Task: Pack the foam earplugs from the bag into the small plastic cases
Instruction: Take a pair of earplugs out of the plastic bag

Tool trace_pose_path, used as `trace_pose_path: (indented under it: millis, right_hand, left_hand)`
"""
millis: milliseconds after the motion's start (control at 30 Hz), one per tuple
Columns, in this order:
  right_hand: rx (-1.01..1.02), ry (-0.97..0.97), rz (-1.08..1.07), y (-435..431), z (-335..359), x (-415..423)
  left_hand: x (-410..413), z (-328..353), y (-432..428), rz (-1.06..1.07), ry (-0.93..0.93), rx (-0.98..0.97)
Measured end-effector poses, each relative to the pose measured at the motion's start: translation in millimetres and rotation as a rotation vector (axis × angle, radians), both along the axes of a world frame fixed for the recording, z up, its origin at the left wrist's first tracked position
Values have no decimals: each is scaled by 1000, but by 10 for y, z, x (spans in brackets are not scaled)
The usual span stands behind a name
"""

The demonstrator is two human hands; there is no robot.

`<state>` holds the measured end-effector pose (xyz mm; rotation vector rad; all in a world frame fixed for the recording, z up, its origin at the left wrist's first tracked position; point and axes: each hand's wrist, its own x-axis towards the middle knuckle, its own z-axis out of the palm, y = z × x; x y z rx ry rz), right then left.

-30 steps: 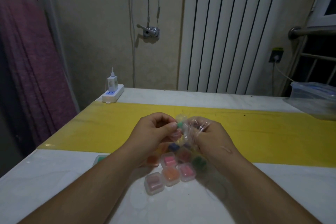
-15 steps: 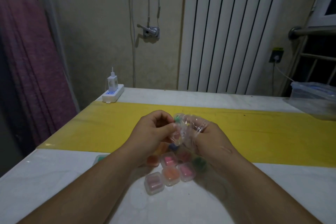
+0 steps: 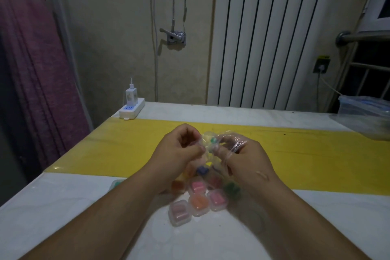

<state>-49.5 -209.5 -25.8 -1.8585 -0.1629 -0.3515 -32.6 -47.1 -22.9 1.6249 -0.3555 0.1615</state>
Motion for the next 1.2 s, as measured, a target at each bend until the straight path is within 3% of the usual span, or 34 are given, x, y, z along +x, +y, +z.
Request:
trace_pose_path:
  millis: [333,500,733,933,1033,1133,1200]
  right_hand:
    - [-85,23,-69,-46,29,-60]
    - [-80,38,-91,-75,18,-78]
    - [-94,38,-94,-75,-14,-58]
    - [-17,105,-57,-68,-32,-51]
    - [30,131,-45,-54,-31,-68]
    - [6,128,-51,-47,-25,-69]
    - [-3,129,-52,-25,-29,-73]
  left_hand:
    - [137,4,138,327,-54,-43]
    - [228,-9,299,588,22,-31]
    - [344,-141,439,731,144,95]
    - [359,-189,458,744,257,274]
    - [259,-94,353,776,26,434]
    - [123,-17,201,520,-216,313]
    - [30,8,102,308,-260,259]
